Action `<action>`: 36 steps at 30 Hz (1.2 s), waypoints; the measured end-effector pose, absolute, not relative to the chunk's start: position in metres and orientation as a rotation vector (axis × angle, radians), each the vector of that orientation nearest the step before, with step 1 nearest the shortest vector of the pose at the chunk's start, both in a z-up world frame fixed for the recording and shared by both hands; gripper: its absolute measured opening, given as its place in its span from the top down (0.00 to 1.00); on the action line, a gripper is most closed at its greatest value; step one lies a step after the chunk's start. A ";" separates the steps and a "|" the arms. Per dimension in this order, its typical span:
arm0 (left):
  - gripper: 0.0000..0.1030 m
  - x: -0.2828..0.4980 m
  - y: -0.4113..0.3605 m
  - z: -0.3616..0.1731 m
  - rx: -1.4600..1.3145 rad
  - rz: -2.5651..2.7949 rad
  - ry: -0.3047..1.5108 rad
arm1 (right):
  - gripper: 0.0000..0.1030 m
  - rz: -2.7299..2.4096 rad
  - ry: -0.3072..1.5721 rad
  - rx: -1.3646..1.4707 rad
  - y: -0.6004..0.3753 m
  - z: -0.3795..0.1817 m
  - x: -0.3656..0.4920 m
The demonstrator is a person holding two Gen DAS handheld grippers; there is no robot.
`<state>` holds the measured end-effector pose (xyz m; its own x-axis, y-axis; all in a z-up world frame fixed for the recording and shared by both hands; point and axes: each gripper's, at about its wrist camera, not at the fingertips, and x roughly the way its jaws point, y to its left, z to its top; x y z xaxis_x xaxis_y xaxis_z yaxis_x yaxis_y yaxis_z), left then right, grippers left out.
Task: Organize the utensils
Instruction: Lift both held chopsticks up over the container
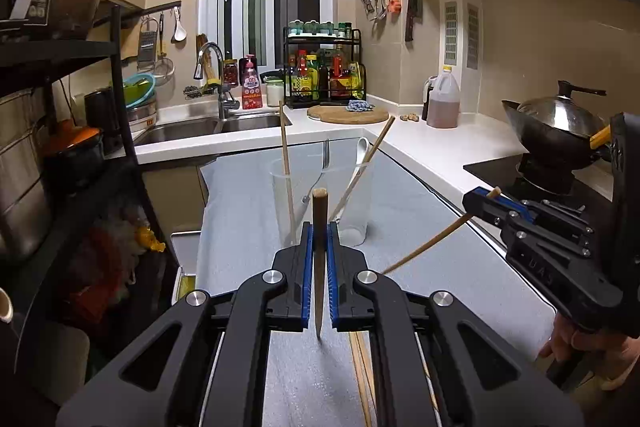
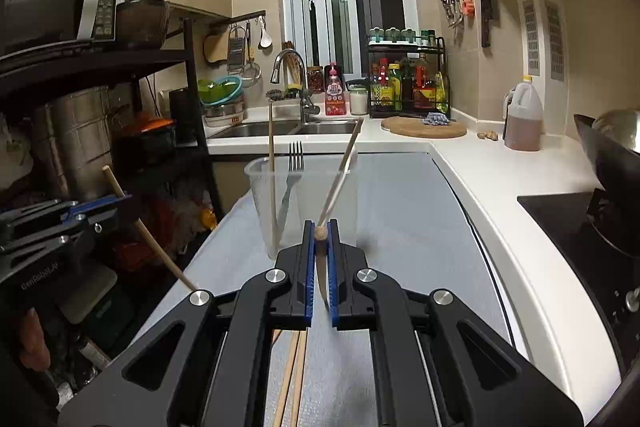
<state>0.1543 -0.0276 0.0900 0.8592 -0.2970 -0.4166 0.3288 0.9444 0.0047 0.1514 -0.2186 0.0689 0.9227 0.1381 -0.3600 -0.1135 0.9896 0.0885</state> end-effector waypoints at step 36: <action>0.94 0.297 -0.048 0.208 0.021 -0.347 0.269 | 0.94 0.181 0.178 0.044 -0.216 0.214 0.285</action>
<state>0.2967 -0.0476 0.2084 0.9053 -0.3327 -0.2640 0.3384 0.9407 -0.0252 0.2851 -0.2157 0.2143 0.9679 0.1829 -0.1725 -0.1751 0.9828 0.0591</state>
